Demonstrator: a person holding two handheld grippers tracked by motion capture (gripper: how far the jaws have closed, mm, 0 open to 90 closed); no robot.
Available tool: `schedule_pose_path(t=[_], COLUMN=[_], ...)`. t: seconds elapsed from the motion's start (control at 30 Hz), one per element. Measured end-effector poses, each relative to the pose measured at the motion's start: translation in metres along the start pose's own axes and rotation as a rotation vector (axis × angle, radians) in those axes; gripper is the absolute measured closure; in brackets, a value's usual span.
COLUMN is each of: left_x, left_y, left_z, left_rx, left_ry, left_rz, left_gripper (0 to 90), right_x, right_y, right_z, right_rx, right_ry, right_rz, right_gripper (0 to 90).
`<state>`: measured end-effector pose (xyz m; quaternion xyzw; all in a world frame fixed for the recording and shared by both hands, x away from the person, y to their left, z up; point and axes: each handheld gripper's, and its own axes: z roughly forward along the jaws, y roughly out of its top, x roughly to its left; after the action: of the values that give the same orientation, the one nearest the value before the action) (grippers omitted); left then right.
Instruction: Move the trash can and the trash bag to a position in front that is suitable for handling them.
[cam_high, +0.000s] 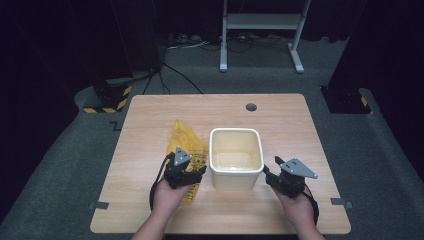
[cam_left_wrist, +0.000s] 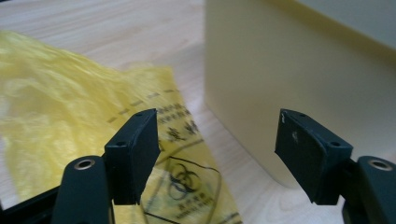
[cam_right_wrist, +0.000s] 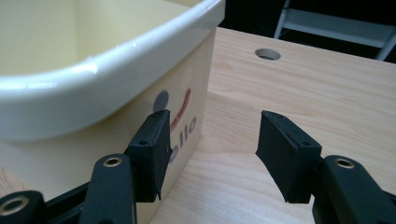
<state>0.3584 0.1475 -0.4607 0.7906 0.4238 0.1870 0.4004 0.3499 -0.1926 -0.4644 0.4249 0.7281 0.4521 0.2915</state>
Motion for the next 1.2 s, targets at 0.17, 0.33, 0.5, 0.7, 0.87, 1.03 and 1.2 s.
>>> schedule_pose_path(t=[0.17, 0.33, 0.5, 0.7, 0.87, 1.03, 1.2], left_x=[-0.012, -0.025, -0.030, 0.005, 0.055, 0.079, 0.089], left_y=[-0.002, -0.001, 0.001, -0.004, -0.027, -0.050, -0.058], left_z=[0.000, 0.000, -0.002, -0.019, -0.032, -0.037, -0.038], left_rx=[-0.010, -0.010, -0.005, 0.009, 0.052, 0.053, 0.054], left_ry=[-0.001, -0.026, -0.036, 0.035, 0.128, 0.140, 0.127], left_rz=[0.002, 0.022, 0.044, 0.002, -0.053, -0.119, -0.174], left_gripper=[30.1, 28.8, 27.0, 23.4, 21.5, 20.4, 20.6], right_x=[-0.004, -0.017, -0.030, -0.032, -0.027, -0.027, -0.026], right_y=[0.004, 0.010, 0.013, 0.010, 0.000, -0.003, -0.001], right_z=[0.009, 0.017, 0.020, 0.006, -0.004, -0.010, -0.017], right_rx=[0.010, 0.022, 0.034, 0.028, 0.017, 0.017, 0.025], right_ry=[0.015, 0.011, 0.002, -0.018, -0.027, -0.016, -0.014], right_rz=[-0.002, -0.029, -0.034, -0.018, -0.012, 0.010, 0.010], right_gripper=[45.9, 44.3, 42.6, 42.8, 40.9, 41.3, 42.7])
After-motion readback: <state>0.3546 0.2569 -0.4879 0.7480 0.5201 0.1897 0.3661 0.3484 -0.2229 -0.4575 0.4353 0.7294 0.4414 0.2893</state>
